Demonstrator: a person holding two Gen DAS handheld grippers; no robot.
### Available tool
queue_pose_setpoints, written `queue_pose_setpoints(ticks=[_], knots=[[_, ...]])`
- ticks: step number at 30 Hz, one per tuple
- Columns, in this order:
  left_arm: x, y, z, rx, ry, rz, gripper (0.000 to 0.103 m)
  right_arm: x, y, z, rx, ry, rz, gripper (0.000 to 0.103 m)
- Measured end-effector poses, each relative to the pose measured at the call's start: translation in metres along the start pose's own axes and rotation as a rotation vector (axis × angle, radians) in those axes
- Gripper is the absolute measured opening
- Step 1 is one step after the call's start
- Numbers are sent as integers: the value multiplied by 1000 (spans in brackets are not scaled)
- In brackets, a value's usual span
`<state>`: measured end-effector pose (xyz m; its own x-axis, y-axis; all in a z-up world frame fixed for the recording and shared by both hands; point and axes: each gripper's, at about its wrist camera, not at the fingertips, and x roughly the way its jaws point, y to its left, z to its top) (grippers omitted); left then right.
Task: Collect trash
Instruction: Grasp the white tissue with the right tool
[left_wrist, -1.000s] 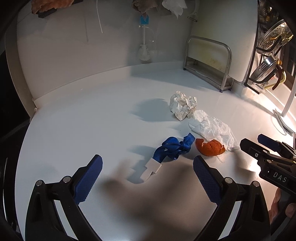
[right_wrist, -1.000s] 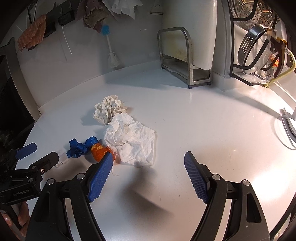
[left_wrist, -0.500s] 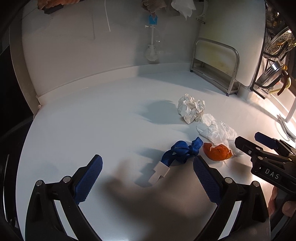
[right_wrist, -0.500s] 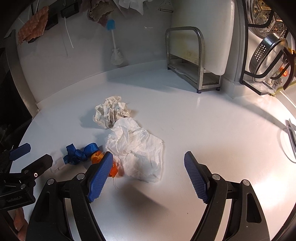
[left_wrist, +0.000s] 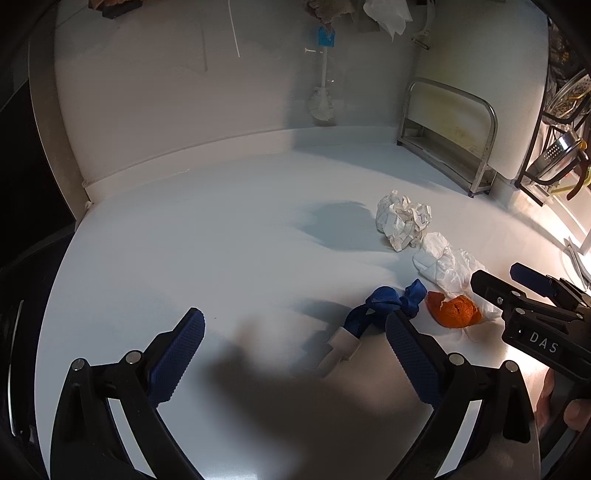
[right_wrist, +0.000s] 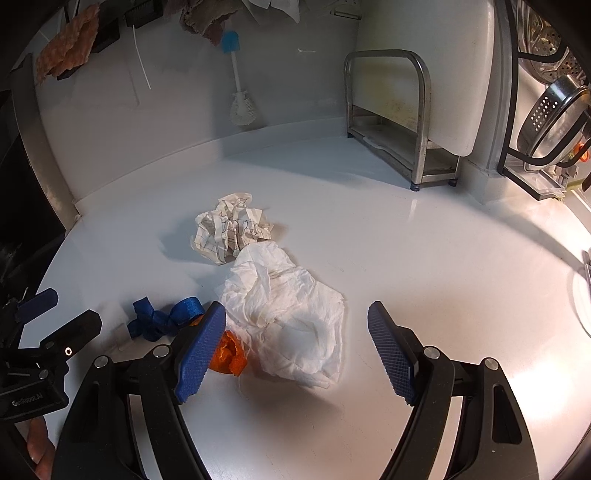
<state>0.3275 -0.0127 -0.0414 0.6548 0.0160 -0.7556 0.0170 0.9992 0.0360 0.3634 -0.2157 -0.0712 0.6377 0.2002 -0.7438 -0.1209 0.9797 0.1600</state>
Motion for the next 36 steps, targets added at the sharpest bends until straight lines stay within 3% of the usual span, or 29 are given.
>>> queue_pose_setpoints(ticks=[14, 22, 24, 29, 31, 36], knots=[[-1, 2, 0, -8, -2, 9, 97, 23, 11, 14, -21, 40, 5, 76], [0, 2, 0, -5, 0, 4, 97, 42, 12, 18, -18, 108, 3, 75], [0, 1, 0, -6, 2, 3, 97, 42, 13, 18, -26, 107, 5, 66], [2, 0, -2, -5, 8, 3, 97, 40, 14, 16, -35, 98, 19, 25], [2, -1, -2, -4, 8, -2, 97, 36, 15, 15, -39, 87, 25, 14], [3, -5, -3, 10, 9, -24, 97, 19, 4, 10, 0, 39, 35, 12]])
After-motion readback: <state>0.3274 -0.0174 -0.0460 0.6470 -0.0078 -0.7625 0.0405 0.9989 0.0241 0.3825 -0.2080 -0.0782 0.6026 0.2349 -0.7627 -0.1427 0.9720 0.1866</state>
